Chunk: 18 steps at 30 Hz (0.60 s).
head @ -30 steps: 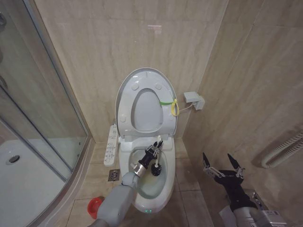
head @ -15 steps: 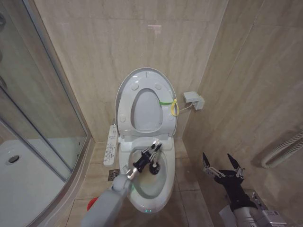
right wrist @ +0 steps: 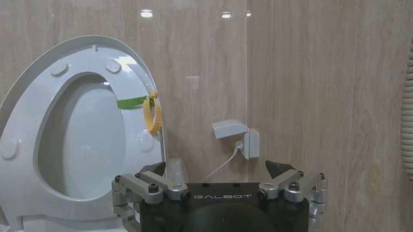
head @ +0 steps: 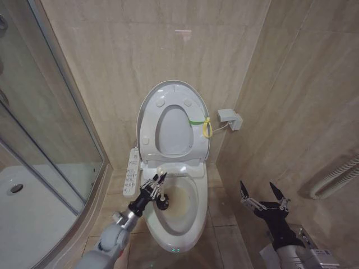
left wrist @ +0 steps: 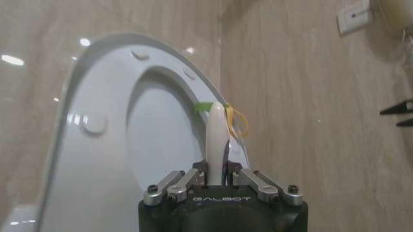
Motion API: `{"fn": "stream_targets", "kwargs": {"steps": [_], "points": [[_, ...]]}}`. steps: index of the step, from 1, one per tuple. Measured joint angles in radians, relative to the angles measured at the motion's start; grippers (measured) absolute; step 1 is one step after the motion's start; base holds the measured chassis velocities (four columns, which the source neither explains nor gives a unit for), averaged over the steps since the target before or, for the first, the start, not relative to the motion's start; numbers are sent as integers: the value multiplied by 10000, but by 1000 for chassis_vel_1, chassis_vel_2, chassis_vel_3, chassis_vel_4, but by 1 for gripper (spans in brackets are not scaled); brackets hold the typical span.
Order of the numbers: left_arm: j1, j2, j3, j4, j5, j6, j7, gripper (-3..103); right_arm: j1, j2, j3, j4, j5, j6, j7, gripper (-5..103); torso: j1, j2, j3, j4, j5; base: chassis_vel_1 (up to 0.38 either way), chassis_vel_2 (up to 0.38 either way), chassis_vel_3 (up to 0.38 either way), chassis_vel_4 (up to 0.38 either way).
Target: Open the toilet lid, clean the toilet bowl with a toilet brush, close the toilet lid, and flush.
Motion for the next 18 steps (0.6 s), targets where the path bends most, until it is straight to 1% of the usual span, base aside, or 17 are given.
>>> {"fn": "stream_targets", "kwargs": {"steps": [1,2,4,6,9,10,11,13,14,18], "points": [[307,1,-199,-280,-1,7,-54,19,0,0,0,0,0,0,0,100,0,0,0,1,1,0,0,0,0],[307,1,-199,-280,-1,7,-54,19,0,0,0,0,0,0,0,100,0,0,0,1,1,0,0,0,0],[751,-41,-492,-779,-47,26,-188,19,0,0,0,1,0,0,0,100,0,0,0,-1,0,0,0,0,0],[869,-55,-570,-930,-68,32,-222,19,0,0,0,0,0,0,0,100,0,0,0,-2,1,0,0,0,0],[1515,-112,-1099,-1793,-109,48,-298,19,0,0,0,0,0,0,1,100,0,0,0,-4,0,0,0,0,0],[1515,-112,-1099,-1793,-109,48,-298,19,0,0,0,0,0,0,1,100,0,0,0,-4,0,0,0,0,0],[1819,-111,-1365,-2231,-122,58,-316,19,0,0,0,0,0,0,1,100,0,0,0,0,1,0,0,0,0],[2322,-89,-1818,-2923,-154,73,-359,19,0,0,0,0,0,0,0,100,0,0,0,0,1,0,0,0,0],[2322,-89,-1818,-2923,-154,73,-359,19,0,0,0,0,0,0,0,100,0,0,0,0,1,0,0,0,0],[3401,-161,-2839,-4181,-150,169,-462,19,0,0,0,0,0,0,0,100,0,0,0,-2,1,0,0,0,0]]}}
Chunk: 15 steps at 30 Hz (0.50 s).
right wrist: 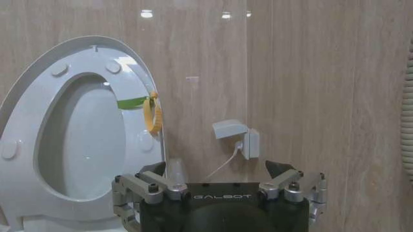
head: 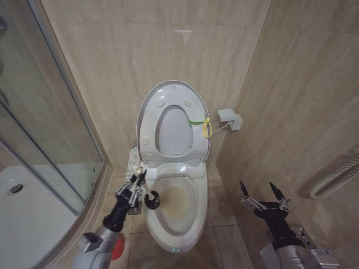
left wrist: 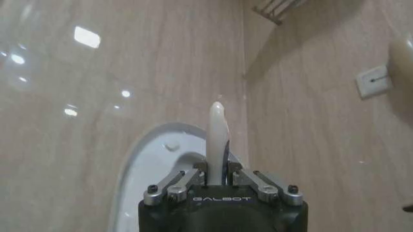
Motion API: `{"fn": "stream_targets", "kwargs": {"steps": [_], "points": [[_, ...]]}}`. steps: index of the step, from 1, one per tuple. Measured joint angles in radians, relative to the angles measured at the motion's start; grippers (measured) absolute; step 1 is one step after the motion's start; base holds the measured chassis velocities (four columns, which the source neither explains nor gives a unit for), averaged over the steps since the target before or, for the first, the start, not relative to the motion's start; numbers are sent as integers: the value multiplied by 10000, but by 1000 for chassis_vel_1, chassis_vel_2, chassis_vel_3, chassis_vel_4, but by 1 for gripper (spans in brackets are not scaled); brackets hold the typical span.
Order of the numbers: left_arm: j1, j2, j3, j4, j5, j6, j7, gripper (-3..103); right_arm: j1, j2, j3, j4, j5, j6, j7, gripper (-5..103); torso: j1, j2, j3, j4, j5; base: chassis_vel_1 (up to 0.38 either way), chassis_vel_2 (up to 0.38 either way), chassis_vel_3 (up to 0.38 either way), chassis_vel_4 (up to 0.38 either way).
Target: Open the toilet lid, clean the toilet bowl with a toilet brush, close the toilet lid, and flush.
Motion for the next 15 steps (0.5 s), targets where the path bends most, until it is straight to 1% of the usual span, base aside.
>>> {"fn": "stream_targets", "kwargs": {"steps": [1,4,5,6,9,10,14,15], "points": [[0,0,0,0,0,0,0,19,0,0,0,0,0,0,0,100,0,0,0,0,0,0,0,0,0],[1146,-233,-986,-819,315,102,-195,19,0,0,0,0,0,0,0,100,0,0,0,0,0,0,0,0,0],[1146,-233,-986,-819,315,102,-195,19,0,0,0,0,0,0,0,100,0,0,0,0,0,0,0,0,0],[1540,-390,-1286,-1058,418,95,-218,19,0,0,0,-1,0,0,0,100,0,0,0,-1,1,0,0,0,0],[2709,-834,-2059,-1746,801,-36,-241,19,0,0,-1,0,0,0,-3,100,0,0,0,5,1,0,0,0,0],[2709,-834,-2059,-1746,801,-36,-241,19,0,0,-1,0,0,0,-3,100,0,0,0,5,1,0,0,0,0],[3705,-1537,-2864,-2225,1672,-396,-663,19,0,0,0,0,0,0,0,100,0,0,0,-1,2,0,0,0,0],[3705,-1537,-2864,-2225,1672,-396,-663,19,0,0,0,0,0,0,0,100,0,0,0,-1,2,0,0,0,0]]}}
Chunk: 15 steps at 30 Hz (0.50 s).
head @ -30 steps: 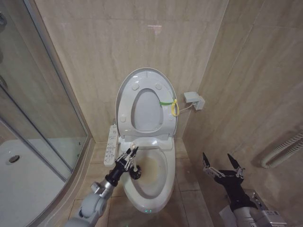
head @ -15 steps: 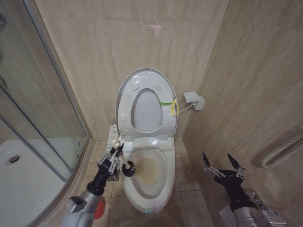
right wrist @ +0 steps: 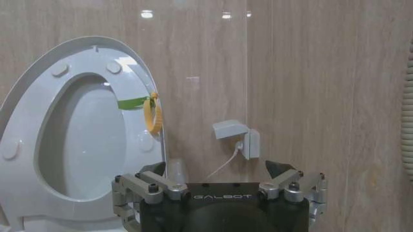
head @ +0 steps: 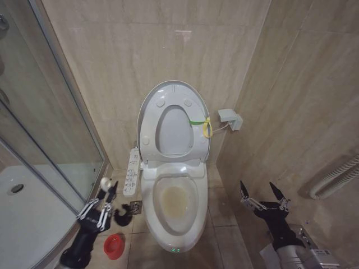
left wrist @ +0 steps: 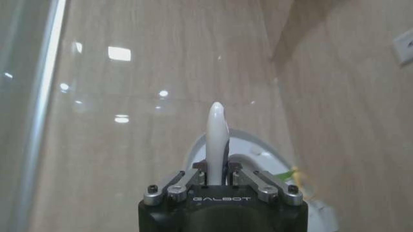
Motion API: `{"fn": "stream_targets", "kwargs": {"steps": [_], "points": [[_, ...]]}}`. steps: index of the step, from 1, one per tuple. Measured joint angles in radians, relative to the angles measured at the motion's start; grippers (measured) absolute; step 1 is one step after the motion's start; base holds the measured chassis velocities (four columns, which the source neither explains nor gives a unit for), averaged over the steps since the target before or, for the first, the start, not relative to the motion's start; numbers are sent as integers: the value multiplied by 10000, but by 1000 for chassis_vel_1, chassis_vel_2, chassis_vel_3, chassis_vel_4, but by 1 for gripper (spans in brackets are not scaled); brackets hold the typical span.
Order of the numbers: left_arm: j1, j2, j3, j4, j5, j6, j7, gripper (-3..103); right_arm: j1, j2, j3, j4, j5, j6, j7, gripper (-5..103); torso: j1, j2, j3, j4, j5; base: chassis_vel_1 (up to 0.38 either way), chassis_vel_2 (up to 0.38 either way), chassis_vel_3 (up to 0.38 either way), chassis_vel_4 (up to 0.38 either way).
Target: Open the toilet lid, clean the toilet bowl with a toilet brush, close the toilet lid, and flush.
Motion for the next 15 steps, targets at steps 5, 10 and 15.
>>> {"fn": "stream_targets", "kwargs": {"steps": [5,10,15], "points": [[566,-724,-358,608,342,-969,-260,19,0,0,0,0,0,0,0,100,0,0,0,5,0,0,0,0,0],[338,-1010,-487,1675,91,-1538,-241,19,0,0,0,0,0,0,-1,100,1,0,0,2,-2,0,0,0,0],[-317,-919,-694,3059,-575,-1594,46,19,0,0,0,0,0,0,0,100,2,-2,1,0,-2,0,0,0,0]]}}
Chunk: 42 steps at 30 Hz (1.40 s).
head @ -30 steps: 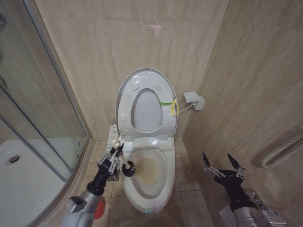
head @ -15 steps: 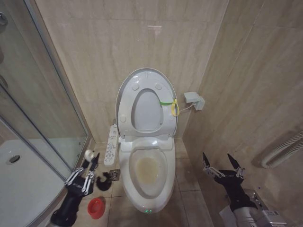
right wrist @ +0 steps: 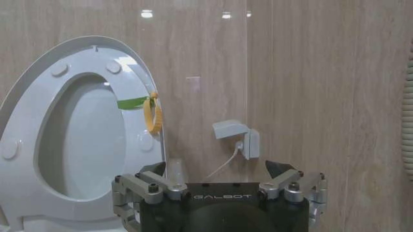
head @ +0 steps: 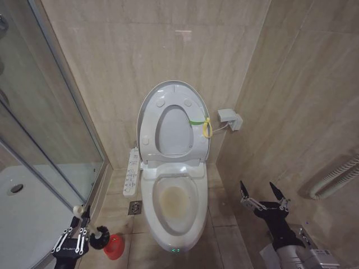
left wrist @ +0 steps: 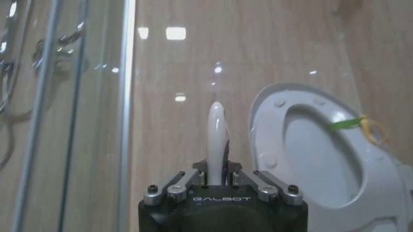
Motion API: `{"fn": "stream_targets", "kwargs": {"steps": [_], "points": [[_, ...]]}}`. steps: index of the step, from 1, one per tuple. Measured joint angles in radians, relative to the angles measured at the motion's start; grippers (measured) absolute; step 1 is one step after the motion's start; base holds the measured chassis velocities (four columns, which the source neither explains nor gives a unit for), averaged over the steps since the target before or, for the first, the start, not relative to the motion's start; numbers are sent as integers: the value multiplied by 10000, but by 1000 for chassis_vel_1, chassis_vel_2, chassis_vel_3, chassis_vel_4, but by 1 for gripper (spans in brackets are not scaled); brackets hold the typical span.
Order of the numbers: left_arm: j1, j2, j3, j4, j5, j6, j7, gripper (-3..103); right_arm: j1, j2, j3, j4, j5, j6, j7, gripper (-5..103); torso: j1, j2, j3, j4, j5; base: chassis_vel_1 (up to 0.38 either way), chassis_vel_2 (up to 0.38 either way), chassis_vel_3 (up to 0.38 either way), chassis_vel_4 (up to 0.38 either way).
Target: Open the toilet lid, clean the toilet bowl with a toilet brush, close the toilet lid, and flush.
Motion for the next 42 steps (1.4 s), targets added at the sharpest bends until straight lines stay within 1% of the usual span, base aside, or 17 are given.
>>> {"fn": "stream_targets", "kwargs": {"steps": [1,2,4,6,10,11,12,14,15,16,20,22,25,30,32,33,42], "points": [[-209,113,-30,459,-421,-1,221,19,0,0,0,0,0,0,0,100,0,0,0,3,0,0,0,0,0],[-209,113,-30,459,-421,-1,221,19,0,0,0,0,0,0,0,100,0,0,0,3,0,0,0,0,0],[-646,320,-61,1351,-1031,-4,643,19,-1,-1,0,0,0,0,0,100,0,0,0,4,-1,0,0,0,0],[-838,401,-88,1710,-1203,-5,809,19,0,0,0,0,0,0,1,100,0,0,0,3,-1,0,0,0,0],[-2283,877,-276,3966,-2047,-28,2033,19,0,-2,0,0,0,-1,-1,100,0,0,1,5,-2,0,0,0,0],[-2794,1042,-285,4699,-2247,-30,2429,19,0,0,1,0,0,-1,0,100,0,0,0,-3,-5,0,0,0,0],[-2794,1042,-285,4699,-2247,-30,2429,19,0,0,1,0,0,-1,0,100,0,0,0,-3,-5,0,0,0,0],[-3336,1250,-231,5486,-2500,-31,2795,19,0,0,0,0,0,-1,1,100,0,0,1,2,-2,0,0,0,0],[-3816,1438,-161,6144,-2617,-30,3041,19,0,0,1,0,0,0,0,100,0,0,1,-2,-3,0,0,0,0],[-3816,1438,-161,6144,-2617,-30,3041,19,0,0,1,0,0,0,0,100,0,0,1,-2,-3,0,0,0,0],[-4882,1777,226,7822,-2838,-30,3405,19,0,-1,0,0,0,0,0,100,0,0,1,3,-1,0,0,0,0],[-5034,1805,295,8056,-2857,-30,3473,19,0,-1,0,0,0,0,0,100,0,0,1,3,-2,0,0,0,0],[-5877,1898,579,9320,-2991,-26,3971,19,0,0,0,0,0,0,0,100,0,0,1,2,-2,0,0,0,0],[-6535,1975,839,10169,-3138,-24,4331,19,0,0,0,0,0,0,0,100,0,0,1,2,-2,0,0,0,0],[-6891,2009,956,10591,-3166,-23,4564,19,0,0,0,0,0,-1,0,100,1,0,1,3,1,0,0,0,0],[-7316,2031,1070,11055,-3171,-23,4868,19,0,-1,0,0,0,-1,0,100,0,0,1,2,1,0,0,0,0],[-8174,1971,1576,12153,-3128,-18,5409,19,-1,0,0,0,0,0,0,100,1,0,1,0,1,0,0,0,0]]}}
